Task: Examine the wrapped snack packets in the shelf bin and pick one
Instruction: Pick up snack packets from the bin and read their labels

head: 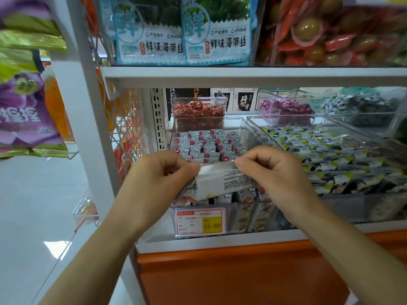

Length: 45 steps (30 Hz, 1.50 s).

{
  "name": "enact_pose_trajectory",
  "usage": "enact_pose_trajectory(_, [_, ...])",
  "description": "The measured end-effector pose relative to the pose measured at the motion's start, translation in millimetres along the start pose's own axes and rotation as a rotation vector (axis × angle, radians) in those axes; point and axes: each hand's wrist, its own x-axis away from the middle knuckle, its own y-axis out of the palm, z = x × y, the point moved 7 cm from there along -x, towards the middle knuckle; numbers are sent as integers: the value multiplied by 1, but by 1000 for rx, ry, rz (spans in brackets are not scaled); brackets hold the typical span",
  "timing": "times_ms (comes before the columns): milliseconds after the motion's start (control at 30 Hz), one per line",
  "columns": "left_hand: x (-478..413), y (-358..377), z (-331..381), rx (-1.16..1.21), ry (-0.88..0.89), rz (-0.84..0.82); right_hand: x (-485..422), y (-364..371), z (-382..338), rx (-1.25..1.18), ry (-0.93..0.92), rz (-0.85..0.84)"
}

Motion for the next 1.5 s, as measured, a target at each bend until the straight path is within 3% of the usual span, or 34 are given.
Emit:
enact_pose_trajectory(233, [3,9,-1,-14,-3,-86,0,-5,8,-41,65,68])
enact_pose_trajectory(433, [-2,4,-5,-10,29,-23,-3,1,21,-343,346,-185])
enact_pose_trajectory(667, [-1,9,-1,-106,116,15,-2,3,30,-390,356,-196])
enact_pose_trajectory(867, [-4,-1,-5,-222,111,214,0,14,29,-516,302,-161])
enact_pose_trajectory(1033, [-7,0,2,-343,147,255,-5,14,22,-416,175,-62])
enact_pose_trajectory(1167, [-23,14,4,-380,125,167,-28,-11,29,-312,180,146])
enact_pose_trajectory(1267, [-42,28,9,-784,200,90,-60,-22,29,-74,129,269])
enact_pose_trajectory(1367, [-60,30,-8,-1113,145,-37,-103,-11,31,117,78,248])
enact_pose_trajectory(1500, [-61,20,-35,-1037,27,-65,-150,17,34,369,-70,163])
